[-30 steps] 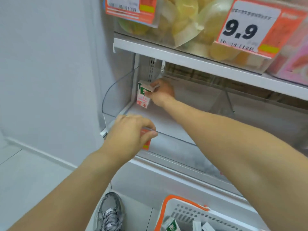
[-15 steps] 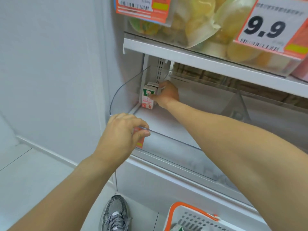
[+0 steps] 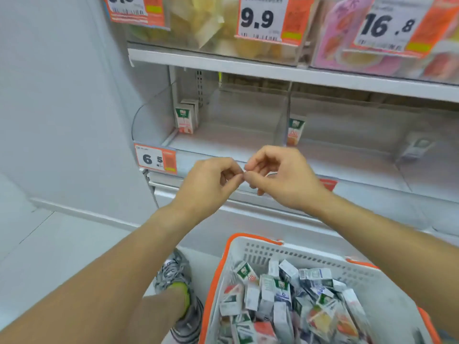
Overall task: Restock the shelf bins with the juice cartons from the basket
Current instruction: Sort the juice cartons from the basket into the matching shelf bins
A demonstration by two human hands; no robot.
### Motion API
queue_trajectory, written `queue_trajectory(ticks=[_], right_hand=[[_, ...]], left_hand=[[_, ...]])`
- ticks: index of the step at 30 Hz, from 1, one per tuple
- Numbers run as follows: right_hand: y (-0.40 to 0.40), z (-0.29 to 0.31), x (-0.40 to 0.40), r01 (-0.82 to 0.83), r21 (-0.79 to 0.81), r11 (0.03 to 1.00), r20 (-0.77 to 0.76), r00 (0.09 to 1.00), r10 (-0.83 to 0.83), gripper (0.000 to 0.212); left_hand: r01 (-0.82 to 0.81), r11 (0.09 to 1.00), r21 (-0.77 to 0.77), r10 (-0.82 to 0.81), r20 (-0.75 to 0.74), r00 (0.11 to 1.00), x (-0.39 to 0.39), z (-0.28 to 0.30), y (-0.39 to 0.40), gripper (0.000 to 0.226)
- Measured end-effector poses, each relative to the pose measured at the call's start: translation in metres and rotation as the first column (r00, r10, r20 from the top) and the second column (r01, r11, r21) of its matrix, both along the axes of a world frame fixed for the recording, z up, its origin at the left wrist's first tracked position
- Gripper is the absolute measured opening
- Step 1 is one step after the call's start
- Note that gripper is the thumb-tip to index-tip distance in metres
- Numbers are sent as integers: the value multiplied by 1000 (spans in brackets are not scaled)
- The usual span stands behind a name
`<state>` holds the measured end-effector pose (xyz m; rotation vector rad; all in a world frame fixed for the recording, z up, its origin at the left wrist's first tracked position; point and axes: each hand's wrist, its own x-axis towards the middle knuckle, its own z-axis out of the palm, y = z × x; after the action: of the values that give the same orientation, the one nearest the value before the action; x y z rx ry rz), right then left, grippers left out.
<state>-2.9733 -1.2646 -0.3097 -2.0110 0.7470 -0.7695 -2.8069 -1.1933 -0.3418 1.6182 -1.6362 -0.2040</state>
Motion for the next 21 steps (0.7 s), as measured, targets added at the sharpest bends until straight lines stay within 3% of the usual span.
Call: queue_trajectory(ticks=[2, 6, 10, 13, 17, 19, 21], right_hand=[[13, -28, -46, -3, 78, 997, -55, 998, 8, 18], [20, -100, -120, 103, 249, 963, -238, 970, -42, 9], [24, -174, -172, 256, 298, 919, -432, 895, -109, 13], [34, -211, -195, 307, 296, 905, -566, 819, -93, 6], [41, -234, -205, 300, 152, 942, -696, 709, -113, 30], [42, -239, -205, 294, 117, 949, -797, 597, -87, 48], [41, -240, -204, 340, 180, 923, -833, 552, -41, 61]], left_hand=[[93, 989, 112, -95, 10, 995, -31, -22, 2, 5], [187, 917, 353, -153, -121, 981, -88, -94, 13, 13], [206, 813, 545, -143, -157, 977, -132, -164, 32, 12], [170, 734, 657, -142, -97, 985, -146, -200, 48, 20], [201, 546, 813, -214, -97, 972, -140, -229, 60, 23], [246, 444, 862, -238, -151, 959, -132, -233, 64, 41], [297, 372, 879, -230, -223, 947, -126, -230, 63, 61]])
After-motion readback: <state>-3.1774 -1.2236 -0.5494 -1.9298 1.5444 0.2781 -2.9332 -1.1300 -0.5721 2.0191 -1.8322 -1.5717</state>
